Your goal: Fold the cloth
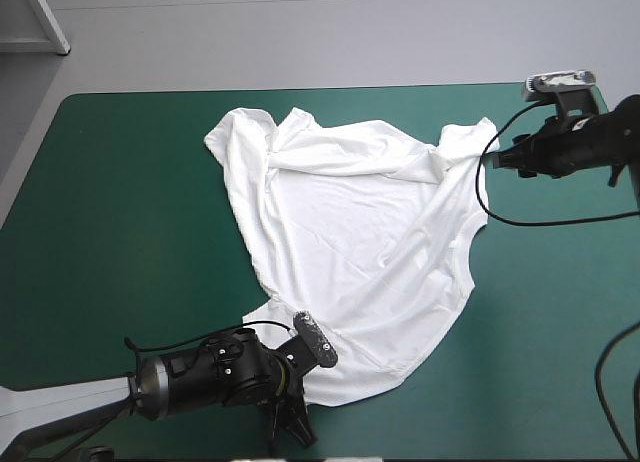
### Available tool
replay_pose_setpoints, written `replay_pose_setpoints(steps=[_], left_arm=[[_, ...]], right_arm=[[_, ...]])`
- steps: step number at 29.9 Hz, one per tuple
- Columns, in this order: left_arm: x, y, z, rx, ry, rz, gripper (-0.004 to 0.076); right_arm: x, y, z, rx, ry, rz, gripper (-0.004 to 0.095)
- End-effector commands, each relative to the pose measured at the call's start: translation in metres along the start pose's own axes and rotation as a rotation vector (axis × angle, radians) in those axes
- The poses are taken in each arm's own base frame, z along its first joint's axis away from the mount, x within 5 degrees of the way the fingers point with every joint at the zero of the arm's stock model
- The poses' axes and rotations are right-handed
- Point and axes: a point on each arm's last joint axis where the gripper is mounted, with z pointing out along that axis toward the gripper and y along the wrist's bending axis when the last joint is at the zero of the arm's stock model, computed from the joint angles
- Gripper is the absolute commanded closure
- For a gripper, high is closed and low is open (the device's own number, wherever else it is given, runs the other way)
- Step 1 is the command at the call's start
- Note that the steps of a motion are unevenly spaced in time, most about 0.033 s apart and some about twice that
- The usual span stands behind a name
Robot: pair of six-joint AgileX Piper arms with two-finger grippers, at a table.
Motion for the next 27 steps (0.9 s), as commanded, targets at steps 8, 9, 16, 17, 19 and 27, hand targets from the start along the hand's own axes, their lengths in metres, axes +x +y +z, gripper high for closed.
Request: replay_pose_setpoints(steps=[8, 9, 16, 17, 19, 27], left_arm=[[-0.005, 0.008, -0.001, -0.061, -0.085, 0.027, 0.0705], [-0.005, 0.008, -0.001, -0.062, -0.083, 0.027, 0.0705], [-0.005, 0.008, -0.001, -0.056, -0.080, 0.020, 0.0705], [-0.005, 0.008, -0.001, -0.056, -0.080, 0.020, 0.0705], [-0.005, 0.008, -0.001, -0.053, -0.081, 0.016, 0.0705], [-0.005, 0.007, -0.001, -0.050, -0.081, 0.009, 0.0705]], right_arm=[[-0.009, -0.031, 0.101, 0.022, -0.022, 0.033, 0.0444], [-0.008, -0.034, 0.110, 0.018, -0.019, 0.036, 0.0443], [-0.002, -0.042, 0.161, 0.007, 0.014, 0.030, 0.0439], [-0.003, -0.042, 0.167, 0.002, 0.019, 0.018, 0.0429], [-0.008, -0.038, 0.176, -0.006, 0.018, -0.006, 0.0410], [-0.020, -0.017, 0.202, -0.004, 0.059, -0.049, 0.0479]])
